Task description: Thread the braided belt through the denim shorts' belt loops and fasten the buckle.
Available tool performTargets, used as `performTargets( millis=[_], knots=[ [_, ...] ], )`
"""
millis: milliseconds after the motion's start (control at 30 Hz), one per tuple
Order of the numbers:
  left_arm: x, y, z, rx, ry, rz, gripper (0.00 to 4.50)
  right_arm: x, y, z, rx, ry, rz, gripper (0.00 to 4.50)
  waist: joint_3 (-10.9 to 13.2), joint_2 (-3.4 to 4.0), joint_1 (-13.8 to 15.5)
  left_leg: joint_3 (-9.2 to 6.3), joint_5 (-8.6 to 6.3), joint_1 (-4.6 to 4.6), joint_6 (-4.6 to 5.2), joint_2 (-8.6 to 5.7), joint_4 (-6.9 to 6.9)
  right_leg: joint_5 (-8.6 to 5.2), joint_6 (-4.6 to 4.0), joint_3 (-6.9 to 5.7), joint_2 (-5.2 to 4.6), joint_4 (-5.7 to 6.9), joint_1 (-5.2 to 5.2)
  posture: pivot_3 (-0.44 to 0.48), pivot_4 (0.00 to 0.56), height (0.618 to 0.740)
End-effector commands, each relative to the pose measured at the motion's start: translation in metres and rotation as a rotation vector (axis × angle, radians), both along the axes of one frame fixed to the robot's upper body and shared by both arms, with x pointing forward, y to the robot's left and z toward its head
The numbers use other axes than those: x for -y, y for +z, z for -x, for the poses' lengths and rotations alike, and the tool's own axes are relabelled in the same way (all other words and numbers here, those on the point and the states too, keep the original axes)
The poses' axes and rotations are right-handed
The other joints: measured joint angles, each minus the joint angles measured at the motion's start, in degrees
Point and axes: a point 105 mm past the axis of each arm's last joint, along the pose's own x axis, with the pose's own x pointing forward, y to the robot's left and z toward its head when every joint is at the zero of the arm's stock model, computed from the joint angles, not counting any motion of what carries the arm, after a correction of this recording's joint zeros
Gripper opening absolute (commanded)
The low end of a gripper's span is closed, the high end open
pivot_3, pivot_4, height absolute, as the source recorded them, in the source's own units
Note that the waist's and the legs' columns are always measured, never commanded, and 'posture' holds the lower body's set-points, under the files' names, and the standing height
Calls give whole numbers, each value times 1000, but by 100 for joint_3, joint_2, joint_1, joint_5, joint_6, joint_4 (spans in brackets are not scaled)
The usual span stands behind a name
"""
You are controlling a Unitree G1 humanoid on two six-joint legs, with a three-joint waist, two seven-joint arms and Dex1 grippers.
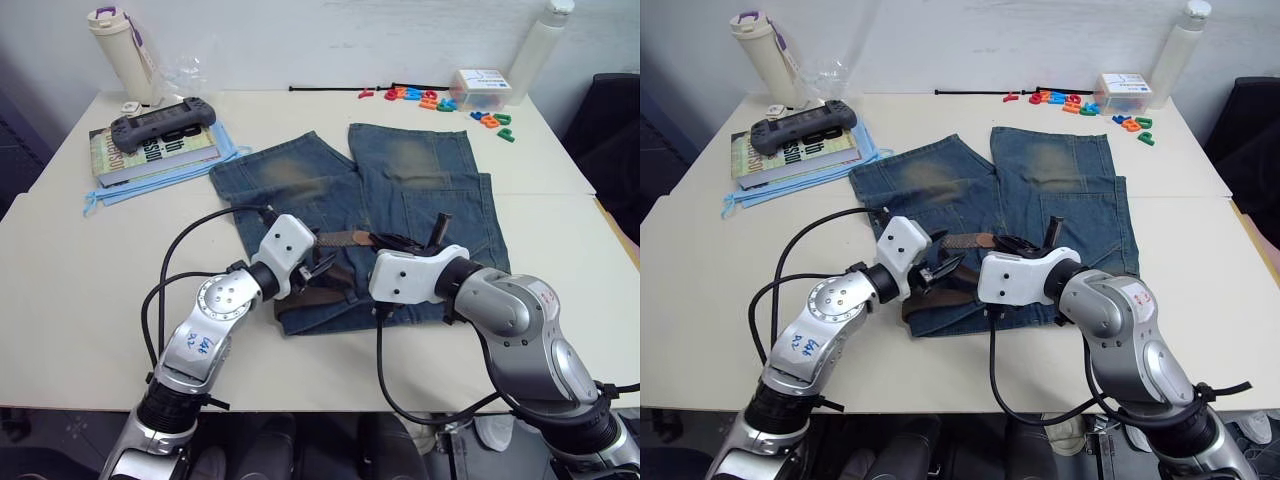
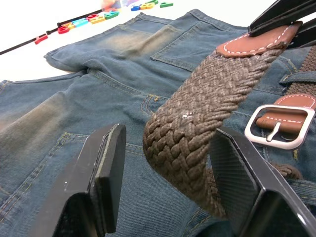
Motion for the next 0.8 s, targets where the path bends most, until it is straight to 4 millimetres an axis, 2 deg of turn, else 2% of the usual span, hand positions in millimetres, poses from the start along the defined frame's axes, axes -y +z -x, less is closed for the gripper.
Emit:
performTargets(
  millis=[33,133,167,400,600,667,700,800],
  knots=[
    [5,12,9,70,-50,0,1342,-4,13,7,62,16,-12,0,0,0,-2,0,0,0,0,0,0,0,0,0,0,0,0,0,150,654],
    [5,10,11,77,-66,-12,288,-3,13,7,61,12,-11,0,0,0,-2,0,0,0,0,0,0,0,0,0,0,0,0,0,150,654],
    [4,9,10,75,-64,-17,77,-3,13,7,61,10,-11,0,0,0,-1,0,0,0,0,0,0,0,0,0,0,0,0,0,150,654],
    [2,9,11,72,-72,-7,77,-3,13,8,62,7,-23,0,0,0,-2,0,0,0,0,0,0,0,0,0,0,0,0,0,150,654],
    [-2,14,14,-7,-107,153,77,-9,19,9,64,6,-117,0,0,0,-7,0,0,0,0,1,0,0,0,0,0,2,-1,0,150,654],
    [-10,14,12,-76,-99,257,0,-6,23,9,46,-15,-193,848,0,0,-8,0,1,1,-1,1,0,0,0,0,1,2,-1,0,150,654],
    [-13,14,11,-103,-100,292,0,-5,25,8,41,-28,-226,1022,0,0,-7,0,1,1,-1,1,0,0,0,-1,1,2,-1,0,150,654],
    [-19,13,11,-139,-111,326,0,4,30,9,17,-56,-284,2362,0,0,-9,-1,1,2,-2,1,1,0,0,-1,2,3,-1,0,150,654]
  ],
)
